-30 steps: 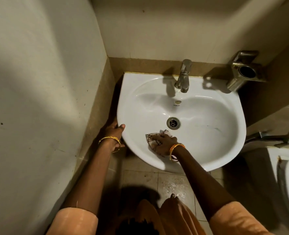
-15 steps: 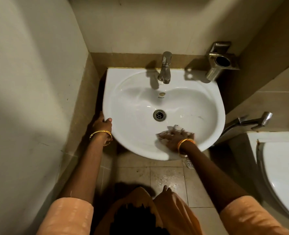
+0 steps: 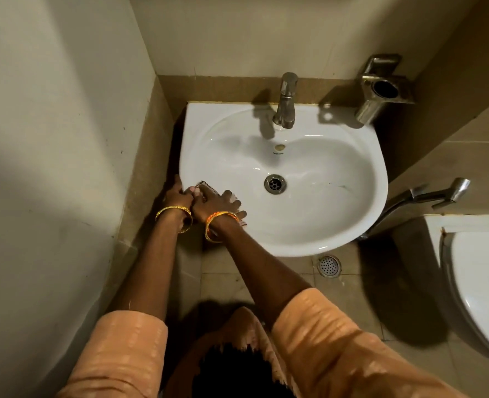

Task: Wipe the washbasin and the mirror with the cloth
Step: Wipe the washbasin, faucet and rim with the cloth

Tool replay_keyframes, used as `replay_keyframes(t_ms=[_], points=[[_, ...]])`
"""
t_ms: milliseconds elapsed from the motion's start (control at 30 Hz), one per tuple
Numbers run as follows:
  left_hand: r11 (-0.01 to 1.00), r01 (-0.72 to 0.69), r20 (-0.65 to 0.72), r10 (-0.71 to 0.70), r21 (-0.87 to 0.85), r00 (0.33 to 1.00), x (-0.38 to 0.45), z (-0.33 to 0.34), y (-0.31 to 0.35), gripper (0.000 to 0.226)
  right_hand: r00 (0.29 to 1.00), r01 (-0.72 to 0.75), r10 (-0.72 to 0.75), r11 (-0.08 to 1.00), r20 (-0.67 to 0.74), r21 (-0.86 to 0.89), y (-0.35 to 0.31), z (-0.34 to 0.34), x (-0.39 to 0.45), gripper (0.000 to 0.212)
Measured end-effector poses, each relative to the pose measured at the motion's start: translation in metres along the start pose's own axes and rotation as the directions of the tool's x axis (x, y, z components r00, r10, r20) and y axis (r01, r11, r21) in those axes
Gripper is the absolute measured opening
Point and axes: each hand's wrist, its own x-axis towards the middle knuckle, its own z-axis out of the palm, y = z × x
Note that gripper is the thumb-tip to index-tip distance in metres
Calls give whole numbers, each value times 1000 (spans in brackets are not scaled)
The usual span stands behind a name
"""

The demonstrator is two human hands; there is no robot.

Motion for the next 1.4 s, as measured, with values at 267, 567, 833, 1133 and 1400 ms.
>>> replay_keyframes(t_ms=[267,567,833,1133,1400], points=[[985,5,-6,-4,171,1000,-11,2,10,61,988,60,-118,888,-99,-457,124,-43,-51,41],[999,2,-242,10,52,970,-54,41,-17,68,988,-121,153,849,21,-515,140,-70,-17,49],[989,-57,-303,96,137,948,-82,64,-17,65,986,3,73,891,150,-454,146,-73,-15,45],[965,-7,-296,88,263,951,-81,62,-16,66,970,-175,242,747,18,-641,183,-118,6,56],[964,-22,-264,95,267,960,-21,27,-6,60,980,74,-67,997,188,-29,87,-36,27,47]])
